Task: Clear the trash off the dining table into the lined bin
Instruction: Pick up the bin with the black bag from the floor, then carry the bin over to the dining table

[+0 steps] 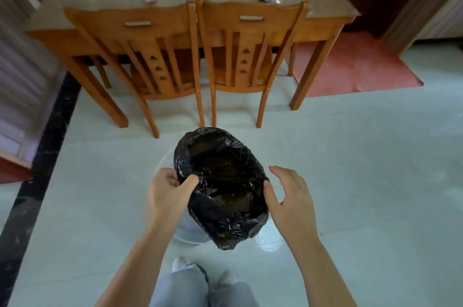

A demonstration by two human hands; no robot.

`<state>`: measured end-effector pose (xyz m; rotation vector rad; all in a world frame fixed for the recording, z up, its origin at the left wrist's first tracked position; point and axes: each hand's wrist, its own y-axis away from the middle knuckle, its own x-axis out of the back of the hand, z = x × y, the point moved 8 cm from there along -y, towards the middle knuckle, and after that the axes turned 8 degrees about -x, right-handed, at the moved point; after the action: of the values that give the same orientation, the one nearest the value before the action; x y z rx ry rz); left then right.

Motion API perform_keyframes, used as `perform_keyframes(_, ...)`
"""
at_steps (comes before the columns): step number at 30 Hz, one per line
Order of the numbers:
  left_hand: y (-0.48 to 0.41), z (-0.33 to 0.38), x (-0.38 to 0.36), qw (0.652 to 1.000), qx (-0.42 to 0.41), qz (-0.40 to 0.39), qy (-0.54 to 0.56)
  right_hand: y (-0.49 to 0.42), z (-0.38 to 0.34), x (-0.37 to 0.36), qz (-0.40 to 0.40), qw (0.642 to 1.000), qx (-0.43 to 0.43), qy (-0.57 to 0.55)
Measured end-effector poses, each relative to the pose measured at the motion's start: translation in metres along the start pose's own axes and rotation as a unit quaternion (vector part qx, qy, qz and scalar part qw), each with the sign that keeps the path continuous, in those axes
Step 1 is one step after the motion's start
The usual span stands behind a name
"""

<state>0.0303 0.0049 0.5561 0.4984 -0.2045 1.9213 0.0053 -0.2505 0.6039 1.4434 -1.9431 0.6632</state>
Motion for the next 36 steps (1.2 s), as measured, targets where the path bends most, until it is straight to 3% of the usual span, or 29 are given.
perform_keyframes(9, -0.003, 0.038, 0.054, 0.997, -0.024, 0.018, 0.066, -0.008, -0.073, 0.021, -0.010, 0.997, 0.075, -0.002)
perform_keyframes(18, -0.038, 0.061, 0.141, 0.988, -0.023, 0.087, 0.129, -0.023, -0.166, -0.003, -0.052, 0.985, 0.160, 0.048)
perform_keyframes(29, -0.104, 0.035, 0.274, 0.969, -0.047, 0.211, 0.122, -0.037, -0.305, -0.095, -0.095, 0.959, 0.252, 0.091)
perform_keyframes(36, -0.142, 0.001, 0.336, 0.960, -0.034, 0.268, 0.079, -0.041, -0.346, -0.168, -0.132, 0.952, 0.260, 0.093)
